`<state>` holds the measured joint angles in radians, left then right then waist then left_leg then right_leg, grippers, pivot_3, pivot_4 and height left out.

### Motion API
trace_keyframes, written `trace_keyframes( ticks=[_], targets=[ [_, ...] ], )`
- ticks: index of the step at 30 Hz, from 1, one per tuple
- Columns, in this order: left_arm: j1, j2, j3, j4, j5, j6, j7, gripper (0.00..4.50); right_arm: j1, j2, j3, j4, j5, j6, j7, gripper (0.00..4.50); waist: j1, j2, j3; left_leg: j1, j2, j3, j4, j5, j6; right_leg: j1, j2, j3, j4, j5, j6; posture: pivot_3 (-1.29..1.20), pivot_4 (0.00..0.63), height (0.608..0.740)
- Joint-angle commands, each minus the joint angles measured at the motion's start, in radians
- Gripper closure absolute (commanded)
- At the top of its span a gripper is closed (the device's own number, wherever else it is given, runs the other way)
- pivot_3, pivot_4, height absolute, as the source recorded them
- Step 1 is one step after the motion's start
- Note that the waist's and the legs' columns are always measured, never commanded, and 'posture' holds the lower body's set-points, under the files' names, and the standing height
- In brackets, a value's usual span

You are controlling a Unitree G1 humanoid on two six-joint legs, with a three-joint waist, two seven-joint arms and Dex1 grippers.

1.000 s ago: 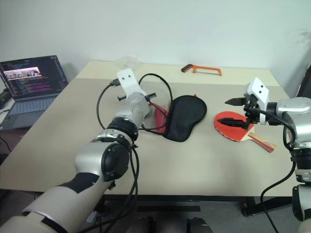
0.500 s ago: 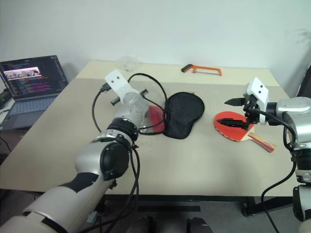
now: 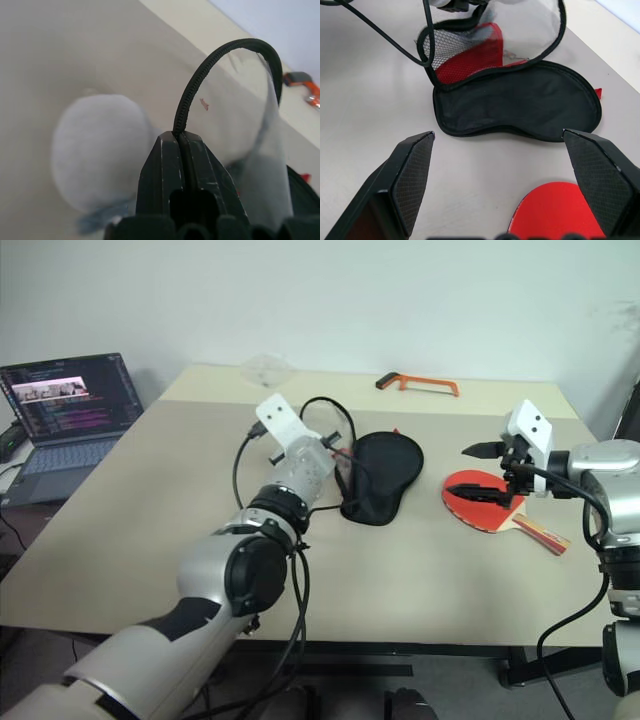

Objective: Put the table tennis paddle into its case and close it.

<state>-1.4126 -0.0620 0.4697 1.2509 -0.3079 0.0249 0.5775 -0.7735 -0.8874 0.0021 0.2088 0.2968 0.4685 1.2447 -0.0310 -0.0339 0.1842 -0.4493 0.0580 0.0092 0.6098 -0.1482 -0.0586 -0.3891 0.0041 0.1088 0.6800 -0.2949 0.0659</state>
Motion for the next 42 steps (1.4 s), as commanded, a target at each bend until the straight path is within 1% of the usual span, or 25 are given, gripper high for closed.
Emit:
trace_keyframes(
  ticks=[1,5,9,13,17,19,22,24,26,28,29,30,33,35,36,40,42],
  targets=[
    [-0.049,-0.01,-0.011,-0.008,0.001,-0.006,-0.008,4.47,-0.022,-0.013,-0.022,-0.037,0.017,0.006,0.004,0.0,0.0,0.0,0.0,0.0,0.0,0.0,0.0,0.0,0.0,0.0,0.0,0.0,0.0,0.0,0.0,0.0,0.15,0.74],
    [-0.039,0.026,-0.037,-0.008,0.035,-0.007,-0.016,4.47,-0.015,-0.019,-0.027,-0.041,0.018,0.008,0.005,0.0,-0.002,0.0,0.0,0.0,0.0,-0.001,0.0,0.001,-0.001,0.0,0.0,0.0,0.0,0.0,0.0,0.0,0.15,0.74],
    [-0.016,0.084,-0.073,-0.002,0.076,0.019,-0.024,4.47,-0.015,-0.019,-0.027,-0.039,0.016,0.009,0.004,0.0,-0.002,0.0,0.0,0.0,0.0,-0.002,0.0,0.001,-0.002,0.0,0.0,-0.001,0.001,0.0,0.0,0.0,0.15,0.74],
    [0.0,0.147,-0.103,0.006,0.101,0.101,-0.076,4.47,-0.013,-0.018,-0.024,-0.035,0.013,0.008,0.004,0.0,-0.002,0.0,0.0,0.0,0.0,-0.003,0.0,0.001,-0.002,0.0,0.0,-0.003,0.001,0.0,0.0,0.0,0.15,0.74],
    [0.019,0.171,-0.143,0.014,0.127,0.198,-0.179,4.47,-0.018,-0.013,-0.018,-0.027,0.01,0.005,0.005,0.0,0.0,0.0,0.0,-0.001,0.0,-0.005,0.0,0.002,-0.003,0.0,0.0,-0.005,0.001,0.0,0.0,0.0,0.15,0.74],
    [0.03,0.178,-0.173,0.006,0.154,0.208,-0.209,4.47,-0.02,-0.011,-0.016,-0.025,0.009,0.004,0.005,0.0,0.003,0.0,0.0,-0.002,0.0,-0.006,0.0,0.002,-0.003,0.001,0.0,-0.007,0.001,0.0,0.0,0.0,0.15,0.74],
    [0.043,0.182,-0.178,-0.008,0.154,0.225,-0.229,4.47,-0.021,-0.007,-0.013,-0.022,0.008,0.002,0.004,0.0,0.002,0.0,0.0,-0.002,0.0,-0.006,0.0,0.002,-0.003,0.001,0.0,-0.007,0.001,0.0,0.0,0.0,0.15,0.74],
    [0.047,0.184,-0.172,-0.017,0.151,0.224,-0.223,4.04,-0.021,-0.003,-0.012,-0.023,0.01,0.004,0.003,0.0,0.002,0.0,0.0,-0.002,0.0,-0.007,0.0,0.002,-0.003,0.001,0.0,-0.007,0.001,0.0,-0.001,0.0,0.15,0.74],
    [0.047,0.185,-0.168,-0.025,0.147,0.226,-0.241,3.49,-0.021,0.001,-0.011,-0.025,0.01,0.005,0.001,0.0,0.002,0.0,0.0,-0.002,0.0,-0.007,0.0,0.002,-0.003,0.001,0.0,-0.007,0.001,0.0,-0.001,0.0,0.15,0.74],
    [0.047,0.191,-0.173,-0.032,0.151,0.228,-0.25,2.74,-0.021,0.005,-0.01,-0.025,0.011,0.006,-0.001,0.0,0.002,0.0,0.0,-0.002,0.0,-0.007,0.0,0.002,-0.003,0.001,0.0,-0.008,0.001,0.0,-0.001,0.0,0.15,0.74],
    [0.047,0.197,-0.176,-0.037,0.156,0.229,-0.25,2.44,-0.02,0.007,-0.01,-0.026,0.012,0.007,-0.002,0.0,0.002,0.0,0.0,-0.002,0.0,-0.007,0.0,0.002,-0.003,0.001,0.0,-0.008,0.001,0.0,-0.001,0.0,0.15,0.74],
    [0.048,0.203,-0.178,-0.04,0.16,0.23,-0.247,2.0,-0.019,0.01,-0.01,-0.026,0.013,0.008,-0.004,0.0,0.001,0.0,0.0,-0.002,0.0,-0.007,0.0,0.002,-0.003,0.001,0.0,-0.008,0.001,0.0,-0.001,0.0,0.15,0.74],
    [0.048,0.224,-0.181,-0.047,0.167,0.234,-0.251,0.9,-0.017,0.017,-0.008,-0.027,0.014,0.008,-0.006,0.0,0.001,0.0,0.0,-0.002,0.0,-0.007,0.0,0.002,-0.003,0.001,0.0,-0.008,0.001,0.0,-0.001,0.0,0.15,0.74],
    [0.044,0.238,-0.205,-0.058,0.183,0.242,-0.28,0.19,-0.018,0.022,-0.005,-0.028,0.014,0.01,-0.008,0.0,0.0,0.0,0.0,-0.002,0.0,-0.007,0.0,0.002,-0.003,0.001,0.0,-0.008,0.001,0.0,-0.001,0.0,0.15,0.74],
    [0.042,0.242,-0.219,-0.066,0.19,0.247,-0.303,0.06,-0.019,0.025,-0.005,-0.029,0.014,0.011,-0.008,0.0,0.0,0.0,0.0,-0.002,0.0,-0.007,0.0,0.002,-0.003,0.001,0.0,-0.008,0.001,0.0,-0.001,0.0,0.15,0.74],
    [0.057,0.279,-0.273,-0.134,0.221,0.282,-0.404,0.06,-0.023,0.039,-0.013,-0.045,0.029,0.047,-0.025,0.0,0.0,0.0,0.0,-0.002,0.0,-0.007,0.0,0.002,-0.003,0.001,0.0,-0.008,0.001,0.0,-0.001,0.0,0.15,0.74],
    [0.089,0.316,-0.315,-0.216,0.236,0.315,-0.508,0.06,-0.023,0.066,-0.019,-0.068,0.036,0.102,-0.076,0.0,-0.003,0.0,0.0,-0.002,0.0,-0.007,0.0,0.002,-0.003,0.001,0.0,-0.008,0.001,0.001,-0.001,0.0,0.15,0.74]
  ],
)
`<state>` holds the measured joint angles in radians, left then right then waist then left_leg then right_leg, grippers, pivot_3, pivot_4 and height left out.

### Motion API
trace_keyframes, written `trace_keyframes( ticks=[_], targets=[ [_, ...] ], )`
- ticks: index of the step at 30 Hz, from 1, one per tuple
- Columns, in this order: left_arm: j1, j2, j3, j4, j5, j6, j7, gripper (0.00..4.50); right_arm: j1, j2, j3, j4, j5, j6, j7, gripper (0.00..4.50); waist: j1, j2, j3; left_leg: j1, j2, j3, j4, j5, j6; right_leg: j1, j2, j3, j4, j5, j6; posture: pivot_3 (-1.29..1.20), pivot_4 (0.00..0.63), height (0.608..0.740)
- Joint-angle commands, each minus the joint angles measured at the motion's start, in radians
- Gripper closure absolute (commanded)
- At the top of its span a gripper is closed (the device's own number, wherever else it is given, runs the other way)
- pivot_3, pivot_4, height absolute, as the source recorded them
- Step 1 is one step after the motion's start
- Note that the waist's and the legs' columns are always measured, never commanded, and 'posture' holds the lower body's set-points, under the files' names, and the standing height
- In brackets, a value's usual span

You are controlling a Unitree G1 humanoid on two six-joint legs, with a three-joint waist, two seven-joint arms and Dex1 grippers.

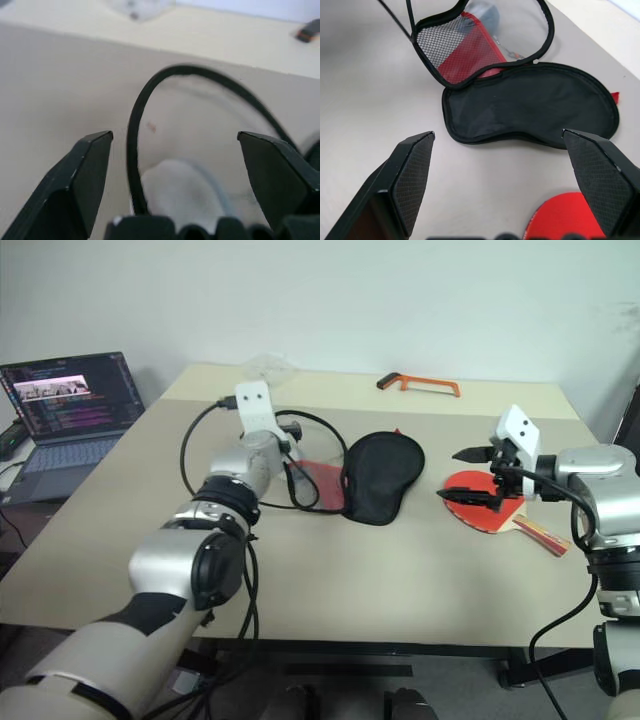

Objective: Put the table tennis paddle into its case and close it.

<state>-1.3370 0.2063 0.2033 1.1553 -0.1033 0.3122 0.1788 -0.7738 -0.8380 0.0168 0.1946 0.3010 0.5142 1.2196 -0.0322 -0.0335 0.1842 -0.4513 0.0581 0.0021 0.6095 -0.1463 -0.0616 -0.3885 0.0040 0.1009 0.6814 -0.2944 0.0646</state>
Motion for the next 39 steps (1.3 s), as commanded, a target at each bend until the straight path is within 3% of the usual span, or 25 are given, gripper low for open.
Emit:
trace_keyframes(
  ticks=[1,5,12,22,26,31,37,39],
  targets=[
    [0.037,0.074,-0.069,-0.175,0.037,0.062,-0.163,0.06,-0.026,0.042,-0.035,-0.066,0.027,0.099,-0.104,0.0,-0.006,0.0,0.0,0.0,0.0,0.0,0.0,0.0,0.0,0.0,0.0,0.0,0.0,0.0,0.0,0.0,0.15,0.74],
    [0.161,0.191,-0.133,-0.45,0.009,0.224,-0.413,0.06,-0.04,0.157,-0.051,-0.122,0.031,0.285,-0.313,0.0,-0.023,0.001,0.0,0.001,0.003,0.0,-0.001,0.001,-0.001,-0.001,0.002,0.0,0.002,0.001,-0.003,0.0,0.15,0.74],
    [0.484,0.562,-0.183,-1.004,-0.133,0.335,-0.977,0.06,-0.056,0.467,-0.13,-0.131,-0.017,0.581,-0.77,0.0,-0.032,0.002,0.0,0.0,0.005,-0.001,-0.001,0.003,-0.005,-0.007,0.003,-0.001,0.016,-0.003,-0.01,0.0,0.15,0.74],
    [0.841,0.816,-0.074,-1.22,-0.254,0.238,-1.307,0.06,-0.076,0.717,-0.246,0.014,-0.066,0.548,-1.129,0.0,-0.026,0.002,0.0,0.001,0.006,-0.001,0.0,0.005,-0.001,-0.007,0.003,-0.003,0.016,-0.004,-0.011,0.0,0.15,0.74],
    [0.952,0.838,-0.091,-1.26,-0.233,0.209,-1.321,0.06,-0.075,0.8,-0.243,0.048,-0.067,0.505,-1.201,0.0,-0.028,0.002,0.0,0.0,0.006,-0.001,-0.001,0.006,-0.001,-0.008,0.003,-0.003,0.017,-0.005,-0.013,0.0,0.15,0.74],
    [0.982,0.801,-0.101,-1.259,-0.217,0.206,-1.27,0.06,-0.086,0.888,-0.248,0.074,-0.057,0.47,-1.259,0.0,-0.028,0.002,0.0,0.0,0.007,-0.001,-0.002,0.006,-0.001,-0.01,0.004,-0.003,0.017,-0.005,-0.014,0.0,0.15,0.74],
    [0.991,0.794,-0.102,-1.285,-0.227,0.225,-1.253,0.06,-0.08,0.913,-0.241,0.12,-0.072,0.447,-1.303,0.0,-0.028,0.002,0.0,0.0,0.007,-0.001,-0.002,0.006,-0.001,-0.011,0.004,-0.003,0.017,-0.006,-0.014,0.0,0.15,0.74],
    [0.991,0.795,-0.103,-1.29,-0.227,0.227,-1.247,0.0,-0.071,0.907,-0.234,0.138,-0.082,0.448,-1.314,0.4,-0.029,0.001,0.0,0.0,0.007,0.0,-0.003,0.006,-0.001,-0.011,0.004,-0.002,0.017,-0.006,-0.014,0.0,0.15,0.74]
  ],
)
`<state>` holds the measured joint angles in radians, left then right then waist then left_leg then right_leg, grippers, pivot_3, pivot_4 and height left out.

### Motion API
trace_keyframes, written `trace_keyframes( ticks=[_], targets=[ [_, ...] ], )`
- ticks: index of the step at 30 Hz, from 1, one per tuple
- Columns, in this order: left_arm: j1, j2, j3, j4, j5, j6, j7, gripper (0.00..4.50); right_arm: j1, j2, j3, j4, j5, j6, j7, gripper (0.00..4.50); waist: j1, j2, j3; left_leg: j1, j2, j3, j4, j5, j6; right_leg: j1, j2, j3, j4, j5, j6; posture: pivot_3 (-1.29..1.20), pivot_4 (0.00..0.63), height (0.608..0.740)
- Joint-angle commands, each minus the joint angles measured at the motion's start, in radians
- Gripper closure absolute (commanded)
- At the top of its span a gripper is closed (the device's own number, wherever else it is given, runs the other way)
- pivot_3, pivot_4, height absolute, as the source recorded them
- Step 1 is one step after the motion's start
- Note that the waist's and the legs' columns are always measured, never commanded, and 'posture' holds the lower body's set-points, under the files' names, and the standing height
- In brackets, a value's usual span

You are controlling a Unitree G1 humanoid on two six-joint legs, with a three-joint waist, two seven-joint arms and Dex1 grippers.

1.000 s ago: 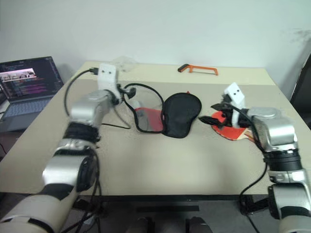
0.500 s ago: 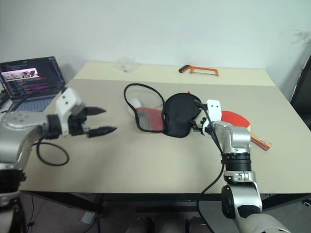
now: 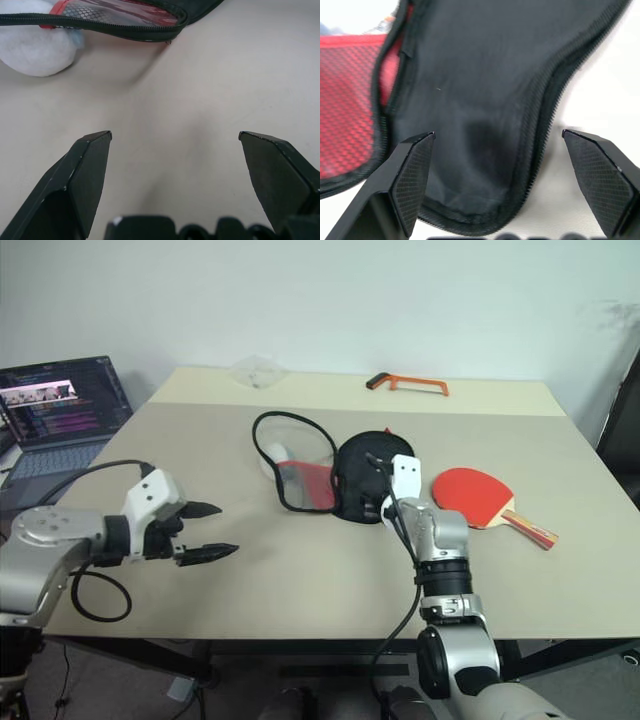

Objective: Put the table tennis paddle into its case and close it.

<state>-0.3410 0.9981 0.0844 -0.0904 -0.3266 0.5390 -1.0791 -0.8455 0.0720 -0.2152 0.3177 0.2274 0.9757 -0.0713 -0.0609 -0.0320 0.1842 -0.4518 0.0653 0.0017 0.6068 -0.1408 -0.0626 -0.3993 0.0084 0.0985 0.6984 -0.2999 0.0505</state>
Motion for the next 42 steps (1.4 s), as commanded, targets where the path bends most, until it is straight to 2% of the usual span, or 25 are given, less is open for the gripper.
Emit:
trace_keyframes(
  ticks=[1,11,12,27,36,42],
  targets=[
    [-0.005,0.004,0.016,-0.046,-0.004,0.001,0.012,0.0,0.004,-0.006,0.002,0.022,-0.014,-0.012,-0.027,0.64,0.0,0.0,0.0,0.0,0.0,0.0,0.0,0.0,0.0,0.0,0.0,0.0,0.0,0.0,0.0,0.0,0.15,0.74],
    [-0.026,-0.002,0.0,-0.034,0.004,-0.003,0.026,0.0,-0.018,-0.037,-0.003,0.071,-0.024,-0.055,-0.054,4.23,-0.006,-0.001,0.0,0.0,0.0,0.0,0.0,0.0,0.0,0.0,0.0,0.0,0.0,0.0,0.0,0.0,0.15,0.74],
    [-0.031,-0.003,-0.007,-0.029,0.009,-0.007,0.028,0.0,-0.029,-0.045,-0.008,0.078,-0.025,-0.067,-0.059,4.45,-0.007,-0.001,0.0,0.0,0.0,0.0,0.0,0.0,0.0,0.0,0.0,0.0,0.0,0.0,0.0,0.0,0.15,0.74],
    [-0.078,-0.032,-0.056,-0.019,0.041,-0.01,0.031,0.0,-0.184,-0.196,-0.011,0.393,-0.06,-0.284,-0.026,4.45,-0.014,-0.001,0.0,-0.001,0.0,0.001,-0.008,0.0,0.0,-0.005,0.001,0.001,-0.001,-0.001,-0.002,0.0,0.15,0.74],
    [-0.063,-0.04,-0.054,-0.03,0.044,-0.006,0.032,0.0,-0.186,-0.208,-0.002,0.449,-0.056,-0.308,-0.013,4.45,-0.017,-0.001,0.0,-0.001,0.0,0.001,-0.009,0.0,0.0,-0.005,0.001,0.001,-0.001,-0.001,-0.002,0.0,0.15,0.74],
    [-0.06,-0.035,-0.048,-0.029,0.043,-0.01,0.029,0.0,-0.2,-0.219,0.013,0.414,-0.053,-0.285,0.025,4.45,-0.017,-0.001,0.0,-0.001,0.0,0.001,-0.009,0.001,0.001,-0.005,0.001,0.001,-0.001,-0.001,-0.002,0.0,0.15,0.74]
  ],
)
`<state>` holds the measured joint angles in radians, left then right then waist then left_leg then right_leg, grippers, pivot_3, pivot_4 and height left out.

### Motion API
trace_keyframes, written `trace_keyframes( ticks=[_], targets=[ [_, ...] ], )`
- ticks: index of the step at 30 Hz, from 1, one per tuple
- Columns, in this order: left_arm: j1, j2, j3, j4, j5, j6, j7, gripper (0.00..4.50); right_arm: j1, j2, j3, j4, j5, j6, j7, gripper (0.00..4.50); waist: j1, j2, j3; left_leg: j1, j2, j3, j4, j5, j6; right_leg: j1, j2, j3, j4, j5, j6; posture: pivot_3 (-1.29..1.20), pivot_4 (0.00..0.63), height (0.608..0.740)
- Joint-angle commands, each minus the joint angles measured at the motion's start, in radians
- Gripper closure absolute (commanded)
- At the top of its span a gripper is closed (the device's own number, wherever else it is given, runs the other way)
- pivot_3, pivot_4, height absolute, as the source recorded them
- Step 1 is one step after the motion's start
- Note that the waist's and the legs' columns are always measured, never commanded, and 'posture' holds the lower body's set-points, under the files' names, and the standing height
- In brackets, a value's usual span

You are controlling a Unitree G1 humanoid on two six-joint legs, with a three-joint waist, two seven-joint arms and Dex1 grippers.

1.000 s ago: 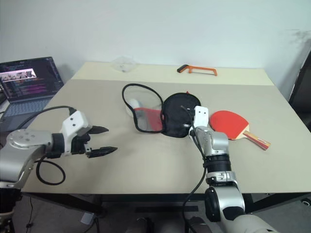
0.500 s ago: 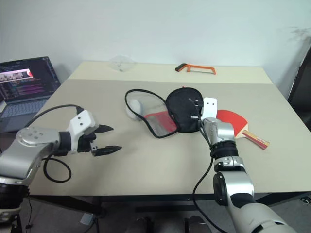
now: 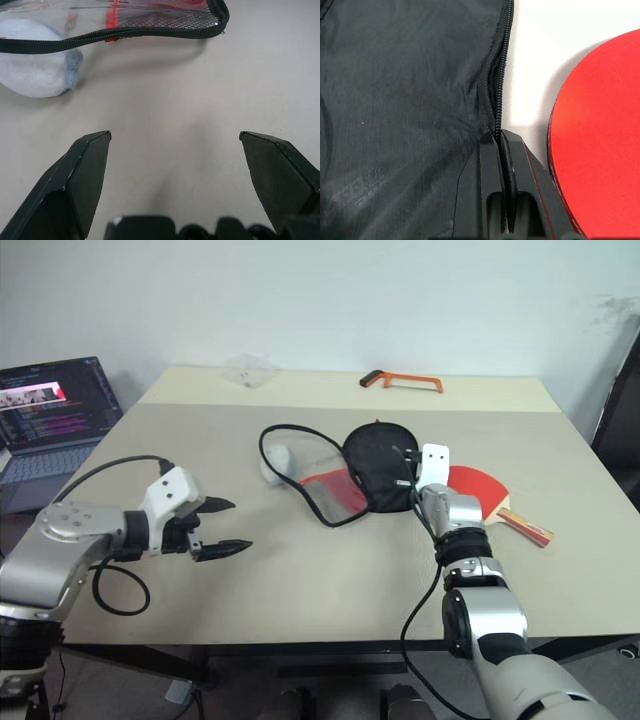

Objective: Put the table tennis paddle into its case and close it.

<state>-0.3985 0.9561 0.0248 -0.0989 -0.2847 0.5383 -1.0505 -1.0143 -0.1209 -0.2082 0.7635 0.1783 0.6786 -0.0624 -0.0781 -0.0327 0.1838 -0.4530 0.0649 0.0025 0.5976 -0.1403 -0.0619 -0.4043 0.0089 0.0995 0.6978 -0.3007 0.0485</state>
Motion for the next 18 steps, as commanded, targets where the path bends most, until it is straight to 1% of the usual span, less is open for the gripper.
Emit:
trace_keyframes(
  ticks=[1,5,6,8,14,17,18],
  targets=[
    [-0.002,0.008,0.013,-0.02,0.002,-0.011,0.0,0.0,-0.03,-0.03,0.012,-0.046,-0.007,0.022,0.023,4.45,0.0,0.0,0.0,0.0,0.0,0.0,0.0,0.0,0.0,0.0,0.0,0.0,0.0,0.0,0.0,0.0,0.15,0.74],
    [-0.003,0.011,0.016,-0.018,0.001,-0.014,-0.004,0.0,-0.019,-0.054,0.032,-0.11,-0.001,0.058,0.068,4.45,0.0,0.0,0.0,0.0,0.0,0.0,0.0,0.0,0.0,0.0,0.0,0.0,0.0,0.0,0.0,0.0,0.15,0.74],
    [-0.003,0.011,0.017,-0.017,0.001,-0.015,-0.005,0.0,-0.017,-0.058,0.033,-0.124,0.004,0.063,0.077,4.06,0.0,0.0,0.0,0.0,0.0,0.0,0.0,0.0,0.0,0.0,0.0,0.0,0.0,0.0,0.0,0.0,0.15,0.74],
    [-0.004,0.009,0.015,-0.016,0.001,-0.017,-0.007,0.0,-0.009,-0.067,0.038,-0.157,0.01,0.087,0.099,3.5,-0.001,0.0,0.0,0.0,0.0,0.0,-0.001,0.0,0.0,0.0,0.0,0.0,0.0,0.0,-0.001,0.0,0.15,0.74],
    [-0.027,0.006,0.001,0.008,0.008,-0.029,-0.019,0.0,0.03,-0.103,0.059,-0.32,0.017,0.195,0.159,1.35,-0.003,0.0,0.0,0.0,0.0,0.0,-0.001,0.0,0.0,-0.001,0.0,0.0,0.0,-0.001,-0.001,0.0,0.15,0.74],
    [-0.041,0.006,0.0,0.024,0.008,-0.041,-0.029,0.0,0.061,-0.16,0.058,-0.423,0.009,0.253,0.183,0.31,0.0,0.0,0.0,0.0,0.0,0.0,-0.001,0.0,0.0,-0.001,0.0,0.0,0.0,-0.001,-0.001,0.0,0.15,0.74],
    [-0.047,0.003,0.009,0.024,-0.006,-0.04,-0.038,0.0,0.081,-0.208,0.062,-0.458,0.001,0.271,0.206,0.04,0.001,0.0,0.0,0.0,0.0,0.0,-0.001,0.0,0.0,-0.001,0.0,0.0,0.0,-0.001,-0.001,0.0,0.15,0.74]
  ],
)
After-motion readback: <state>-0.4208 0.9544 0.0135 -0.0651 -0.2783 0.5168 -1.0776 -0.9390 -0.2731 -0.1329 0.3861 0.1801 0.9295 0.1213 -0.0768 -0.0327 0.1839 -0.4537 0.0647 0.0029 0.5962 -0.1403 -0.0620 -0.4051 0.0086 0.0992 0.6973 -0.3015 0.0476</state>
